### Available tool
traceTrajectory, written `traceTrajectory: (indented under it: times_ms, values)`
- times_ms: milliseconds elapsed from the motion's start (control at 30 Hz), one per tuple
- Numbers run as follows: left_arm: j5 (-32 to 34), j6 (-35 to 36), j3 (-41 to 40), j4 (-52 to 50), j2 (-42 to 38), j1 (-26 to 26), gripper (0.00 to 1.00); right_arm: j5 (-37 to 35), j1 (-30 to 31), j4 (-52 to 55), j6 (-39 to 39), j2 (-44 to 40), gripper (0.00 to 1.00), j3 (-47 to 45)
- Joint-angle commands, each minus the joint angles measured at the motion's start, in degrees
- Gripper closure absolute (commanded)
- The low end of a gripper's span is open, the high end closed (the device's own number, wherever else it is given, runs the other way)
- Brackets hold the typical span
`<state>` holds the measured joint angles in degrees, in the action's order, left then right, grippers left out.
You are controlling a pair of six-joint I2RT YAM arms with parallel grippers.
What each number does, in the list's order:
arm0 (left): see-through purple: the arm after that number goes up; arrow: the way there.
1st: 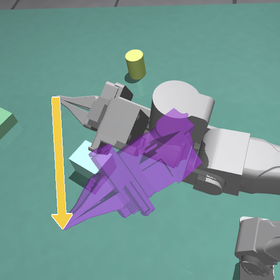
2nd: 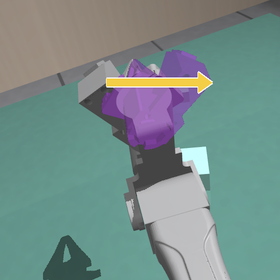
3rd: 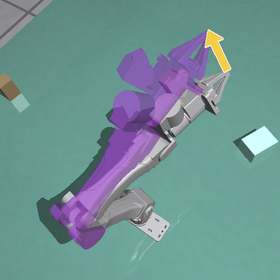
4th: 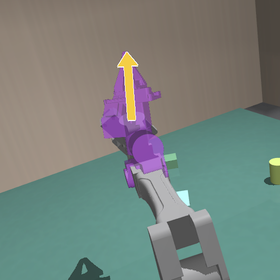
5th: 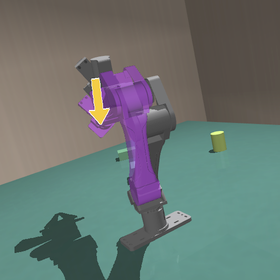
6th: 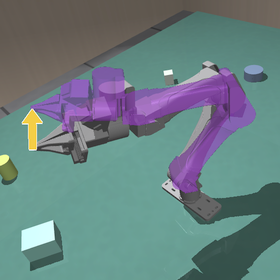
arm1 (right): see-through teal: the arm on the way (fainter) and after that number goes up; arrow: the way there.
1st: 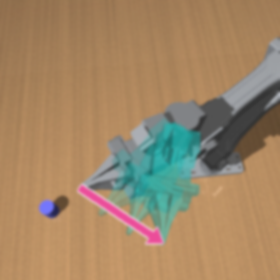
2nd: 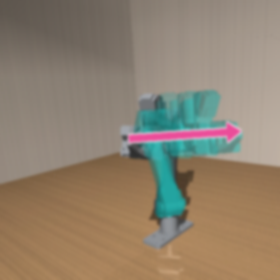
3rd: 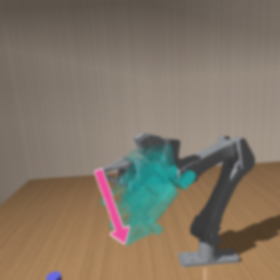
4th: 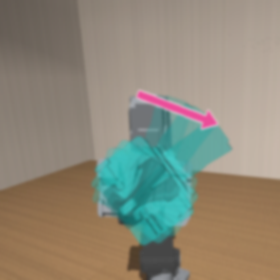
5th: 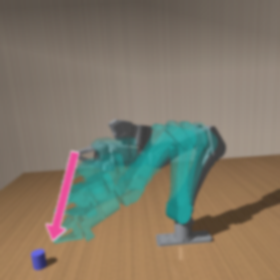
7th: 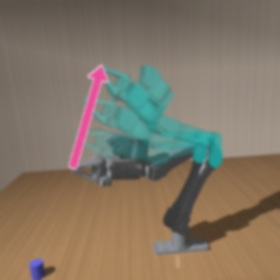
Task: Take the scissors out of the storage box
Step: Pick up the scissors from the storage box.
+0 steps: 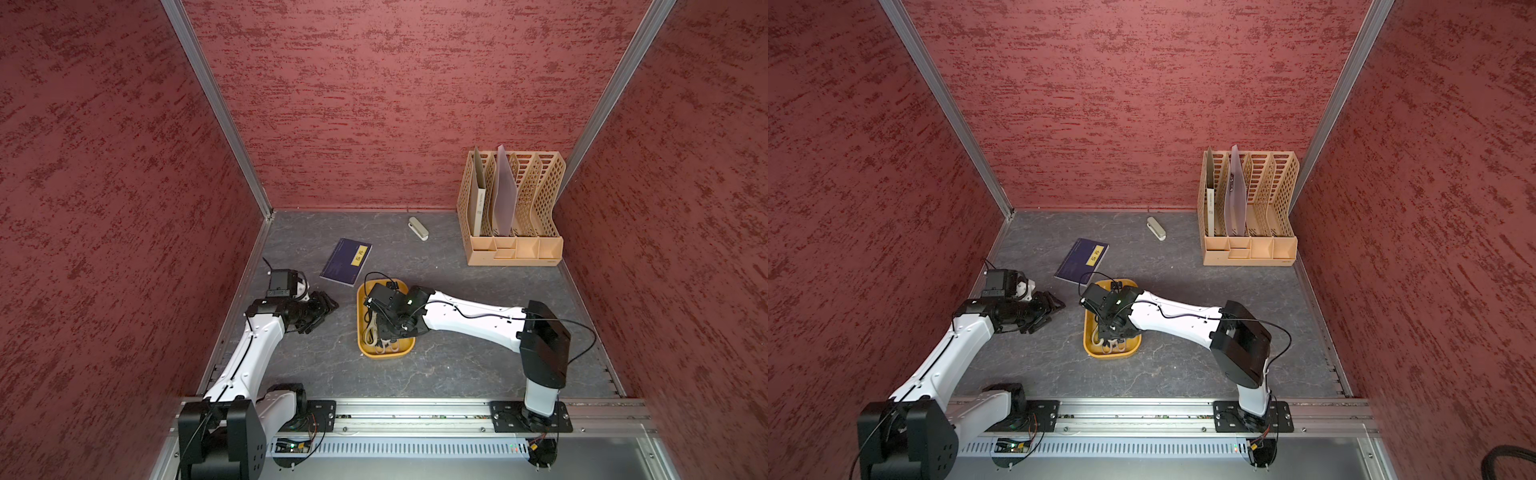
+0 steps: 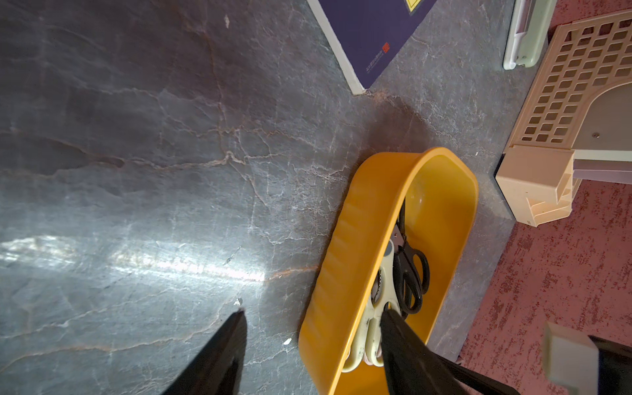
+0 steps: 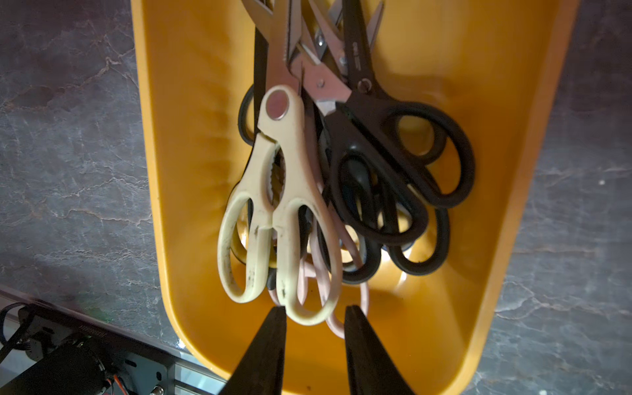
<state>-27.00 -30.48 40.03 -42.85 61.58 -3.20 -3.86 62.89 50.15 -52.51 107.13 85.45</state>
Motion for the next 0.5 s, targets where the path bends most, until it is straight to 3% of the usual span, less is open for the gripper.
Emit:
traceTrajectory:
  times_ms: [0,300,467]
  values:
    - [-1.03,1.28,-0.49,-0.21,-0.65,-0.53,0.34,-3.13,0.21,1.35,-0.45,2.04,0.67,1.59]
    - [-0.16,1.04,-0.49,-0.83,-2.33,-0.49,0.34,-3.49,0.21,-0.07,0.12,4.51,0.71,1.81]
    - [0.50,0.84,-0.48,-1.16,-3.17,-0.49,0.34,-3.41,0.21,-1.11,0.34,4.92,0.80,1.87]
